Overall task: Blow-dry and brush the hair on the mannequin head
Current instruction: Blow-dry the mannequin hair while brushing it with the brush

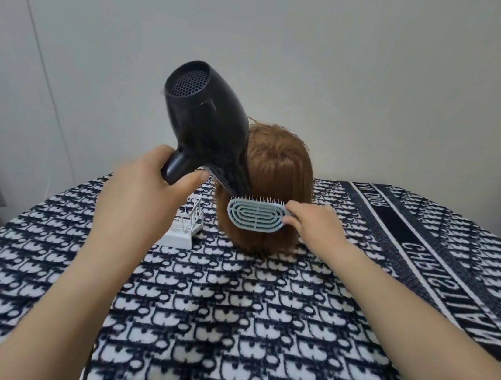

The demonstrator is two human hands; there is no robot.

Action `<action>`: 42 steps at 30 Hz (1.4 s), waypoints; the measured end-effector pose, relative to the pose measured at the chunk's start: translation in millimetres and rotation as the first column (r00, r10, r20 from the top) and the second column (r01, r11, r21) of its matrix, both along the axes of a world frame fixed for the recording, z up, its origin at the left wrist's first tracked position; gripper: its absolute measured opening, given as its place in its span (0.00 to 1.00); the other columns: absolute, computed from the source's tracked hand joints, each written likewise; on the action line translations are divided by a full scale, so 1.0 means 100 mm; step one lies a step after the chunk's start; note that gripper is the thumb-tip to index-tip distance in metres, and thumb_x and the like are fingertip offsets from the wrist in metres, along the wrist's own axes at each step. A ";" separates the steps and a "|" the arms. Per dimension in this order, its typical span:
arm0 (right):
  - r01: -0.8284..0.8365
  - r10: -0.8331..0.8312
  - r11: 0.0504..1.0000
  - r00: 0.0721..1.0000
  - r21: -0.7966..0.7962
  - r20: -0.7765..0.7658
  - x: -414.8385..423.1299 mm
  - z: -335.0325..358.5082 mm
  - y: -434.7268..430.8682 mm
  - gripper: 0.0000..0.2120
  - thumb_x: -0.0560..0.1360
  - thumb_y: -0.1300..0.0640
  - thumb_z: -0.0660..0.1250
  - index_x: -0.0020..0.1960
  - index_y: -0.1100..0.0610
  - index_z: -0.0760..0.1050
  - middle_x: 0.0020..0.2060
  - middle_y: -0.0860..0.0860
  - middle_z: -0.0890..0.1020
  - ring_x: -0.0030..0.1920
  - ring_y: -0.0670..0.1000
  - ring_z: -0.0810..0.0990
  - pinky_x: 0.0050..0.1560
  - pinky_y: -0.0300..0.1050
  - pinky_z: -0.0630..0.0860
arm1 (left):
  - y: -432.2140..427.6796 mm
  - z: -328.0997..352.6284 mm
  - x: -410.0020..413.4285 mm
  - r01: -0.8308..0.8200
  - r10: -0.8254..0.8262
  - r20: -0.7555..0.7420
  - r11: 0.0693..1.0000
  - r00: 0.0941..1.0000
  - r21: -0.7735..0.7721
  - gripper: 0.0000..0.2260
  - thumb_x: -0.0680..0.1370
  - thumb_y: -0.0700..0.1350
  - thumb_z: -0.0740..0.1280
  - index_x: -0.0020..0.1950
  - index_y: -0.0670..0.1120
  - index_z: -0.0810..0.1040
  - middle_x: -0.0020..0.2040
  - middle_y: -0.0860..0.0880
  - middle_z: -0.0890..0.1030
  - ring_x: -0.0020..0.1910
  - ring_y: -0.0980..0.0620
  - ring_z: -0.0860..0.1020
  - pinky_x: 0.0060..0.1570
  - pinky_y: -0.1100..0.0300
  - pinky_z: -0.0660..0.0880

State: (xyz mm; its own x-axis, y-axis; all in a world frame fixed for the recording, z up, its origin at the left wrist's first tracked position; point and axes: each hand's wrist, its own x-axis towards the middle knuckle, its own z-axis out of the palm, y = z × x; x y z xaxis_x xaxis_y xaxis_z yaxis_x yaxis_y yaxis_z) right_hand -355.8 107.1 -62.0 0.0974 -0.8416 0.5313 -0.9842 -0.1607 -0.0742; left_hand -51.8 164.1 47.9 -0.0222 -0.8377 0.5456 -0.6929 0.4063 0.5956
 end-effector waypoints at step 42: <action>0.028 -0.029 0.999 0.996 0.016 0.089 0.09 -0.28 0.54 0.11 0.77 0.44 0.62 0.40 0.50 0.71 0.28 0.45 0.73 0.30 0.47 0.72 0.29 0.34 0.55 | 0.00 -0.11 -0.19 0.074 -0.076 -0.070 0.997 0.995 -0.039 0.14 0.79 0.61 0.68 0.48 0.51 0.74 0.36 0.49 0.80 0.38 0.42 0.81 0.39 0.45 0.78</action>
State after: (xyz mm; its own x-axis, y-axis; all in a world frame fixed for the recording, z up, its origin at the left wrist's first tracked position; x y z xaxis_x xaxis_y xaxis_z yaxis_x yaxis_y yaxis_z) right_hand -346.5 160.9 -90.3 0.0263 -0.8513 0.5241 -0.9777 -0.1311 -0.1639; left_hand -70.8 163.9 37.3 -0.0444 -0.8148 0.5780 -0.6163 0.4777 0.6261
